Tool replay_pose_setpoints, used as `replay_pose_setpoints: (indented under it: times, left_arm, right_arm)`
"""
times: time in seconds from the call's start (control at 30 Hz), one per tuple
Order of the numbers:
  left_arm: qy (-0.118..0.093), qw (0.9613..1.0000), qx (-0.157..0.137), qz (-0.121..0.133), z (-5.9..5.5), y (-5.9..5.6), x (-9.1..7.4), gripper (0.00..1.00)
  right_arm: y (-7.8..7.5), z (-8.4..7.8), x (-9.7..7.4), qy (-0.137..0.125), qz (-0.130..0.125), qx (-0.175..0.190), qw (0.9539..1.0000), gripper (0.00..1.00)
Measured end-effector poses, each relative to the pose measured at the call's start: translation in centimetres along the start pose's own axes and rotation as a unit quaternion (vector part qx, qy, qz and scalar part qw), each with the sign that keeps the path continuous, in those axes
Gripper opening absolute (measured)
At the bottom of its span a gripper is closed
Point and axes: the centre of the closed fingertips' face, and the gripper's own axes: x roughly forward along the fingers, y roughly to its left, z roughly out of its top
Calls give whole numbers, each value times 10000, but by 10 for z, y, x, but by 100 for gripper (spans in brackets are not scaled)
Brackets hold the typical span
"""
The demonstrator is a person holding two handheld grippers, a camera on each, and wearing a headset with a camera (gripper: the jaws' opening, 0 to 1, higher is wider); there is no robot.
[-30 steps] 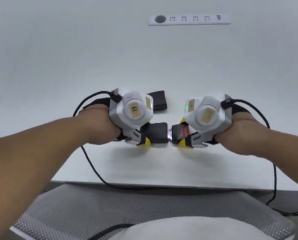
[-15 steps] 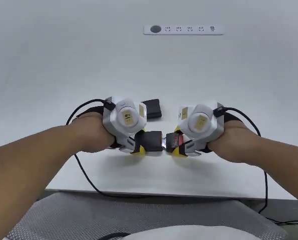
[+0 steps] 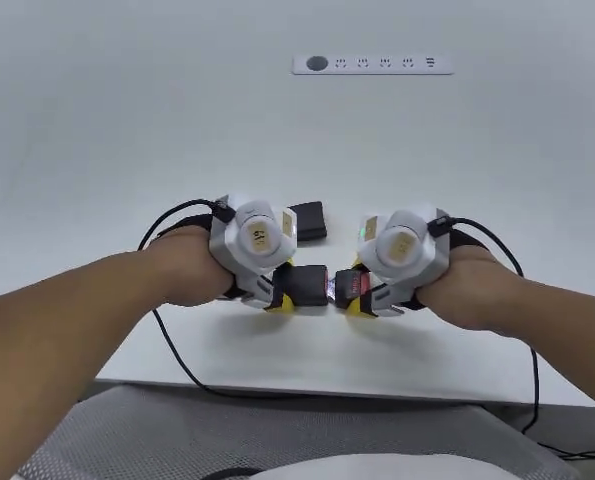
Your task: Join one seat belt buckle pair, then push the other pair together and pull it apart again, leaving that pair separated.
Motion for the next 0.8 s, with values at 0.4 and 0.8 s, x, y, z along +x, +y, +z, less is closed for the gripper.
replay_pose_setpoints:
  times: [0.4,0.8]
  left_arm:
    - [185,9998,9,115,1,-1,-1,33]
    - [408,9990,-176,38,-4,-3,1,37]
  right_arm:
    - [1,-1,-1,-52,-23,-27,10000,33]
    - [-1,-2,2,-109,-98,-11,9999,37]
